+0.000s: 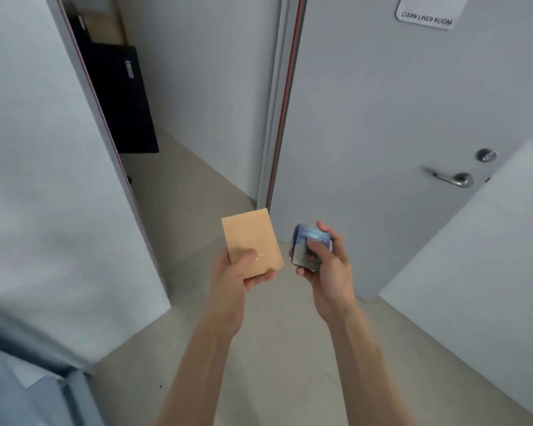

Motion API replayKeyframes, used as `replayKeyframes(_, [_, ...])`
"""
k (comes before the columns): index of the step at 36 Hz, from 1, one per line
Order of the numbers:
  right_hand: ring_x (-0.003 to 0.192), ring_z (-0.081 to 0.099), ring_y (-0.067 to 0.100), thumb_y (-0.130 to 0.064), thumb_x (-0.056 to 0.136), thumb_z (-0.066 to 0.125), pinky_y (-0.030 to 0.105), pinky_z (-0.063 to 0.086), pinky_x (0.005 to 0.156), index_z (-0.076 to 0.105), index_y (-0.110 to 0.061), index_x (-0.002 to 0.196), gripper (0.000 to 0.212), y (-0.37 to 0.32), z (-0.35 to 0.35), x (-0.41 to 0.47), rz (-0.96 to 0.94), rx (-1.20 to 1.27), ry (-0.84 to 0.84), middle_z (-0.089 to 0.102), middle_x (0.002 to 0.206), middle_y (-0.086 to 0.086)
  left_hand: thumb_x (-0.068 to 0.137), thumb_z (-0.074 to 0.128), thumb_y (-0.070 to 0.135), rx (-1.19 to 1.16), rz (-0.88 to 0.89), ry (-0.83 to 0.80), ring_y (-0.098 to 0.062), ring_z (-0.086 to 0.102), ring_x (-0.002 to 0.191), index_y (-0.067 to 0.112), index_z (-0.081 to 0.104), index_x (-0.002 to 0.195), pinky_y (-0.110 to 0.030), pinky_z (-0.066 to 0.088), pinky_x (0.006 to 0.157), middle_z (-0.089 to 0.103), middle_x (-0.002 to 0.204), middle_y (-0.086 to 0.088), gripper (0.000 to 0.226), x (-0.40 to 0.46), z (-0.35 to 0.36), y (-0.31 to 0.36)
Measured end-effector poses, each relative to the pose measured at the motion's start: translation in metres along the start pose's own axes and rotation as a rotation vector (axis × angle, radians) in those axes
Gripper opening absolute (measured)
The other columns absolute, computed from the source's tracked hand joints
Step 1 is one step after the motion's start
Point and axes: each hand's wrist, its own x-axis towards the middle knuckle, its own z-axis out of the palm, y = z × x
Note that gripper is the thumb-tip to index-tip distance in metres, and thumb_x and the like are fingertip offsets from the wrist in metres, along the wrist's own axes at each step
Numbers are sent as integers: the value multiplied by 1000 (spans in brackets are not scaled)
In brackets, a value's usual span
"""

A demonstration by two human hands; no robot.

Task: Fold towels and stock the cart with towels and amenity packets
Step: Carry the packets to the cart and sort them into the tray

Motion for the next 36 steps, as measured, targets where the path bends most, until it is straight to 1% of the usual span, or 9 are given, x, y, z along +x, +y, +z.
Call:
replayKeyframes(5, [79,57,30,-3,94,55,29,43,47,61,-22,114,28,-1,1,75,50,68,-33,63,102,11,92,56,-4,-42,7,71,-23,71,84,4,64,106,-36,59,69,71,94,-7,18,59,23,-4])
replayKeyframes(9, [66,58,20,-2,93,56,27,44,45,60,-18,108,22,-7,8,152,116,116,-96,64,95,8,91,54,-5,-68,33,127,-21,71,76,0,64,102,-37,60,65,73,83,-4,16,117,53,-4])
replayKeyframes(13, [62,59,18,-2,91,57,26,43,43,59,-15,104,18,-29,23,228,198,102,-164,64,87,8,92,52,-6,-91,75,200,-18,73,68,1,62,98,-35,61,61,74,74,-1,14,171,90,6])
replayKeyframes(17, [62,59,18,-2,90,58,24,43,42,61,-17,98,17,-58,41,294,233,92,-232,66,83,7,92,54,-6,-130,125,272,-19,73,70,2,63,102,-37,61,64,75,76,-1,16,222,125,19])
replayKeyframes(22, [65,61,17,-4,92,59,25,44,44,58,-16,111,22,-70,65,354,234,47,-328,65,91,9,92,54,-6,-167,156,334,-27,74,75,-1,63,99,-37,61,63,75,81,-9,13,279,153,29])
replayKeyframes(25, [65,62,17,-5,92,60,25,44,44,60,-18,113,24,-66,77,390,253,42,-360,68,90,8,92,55,-5,-183,171,356,-27,74,75,-2,63,100,-38,61,64,76,82,-11,12,318,161,33])
replayKeyframes(30, [65,61,19,-3,91,59,24,42,41,62,-18,109,23,-51,97,463,344,65,-323,67,92,13,91,56,-4,-212,166,393,-28,75,77,-2,61,103,-39,61,66,76,84,-11,13,393,156,35])
replayKeyframes(33, [61,60,17,-4,91,59,23,42,41,64,-16,105,19,-38,117,513,368,42,-303,66,88,11,92,55,-3,-233,150,392,-29,74,77,-1,62,101,-39,61,65,75,85,-12,12,450,147,35])
replayKeyframes(36, [56,61,14,-5,91,58,23,40,40,63,-13,107,19,-27,146,567,348,10,-285,65,84,9,93,54,0,-225,155,347,-29,74,85,1,65,106,-38,60,68,75,96,-14,17,516,138,41])
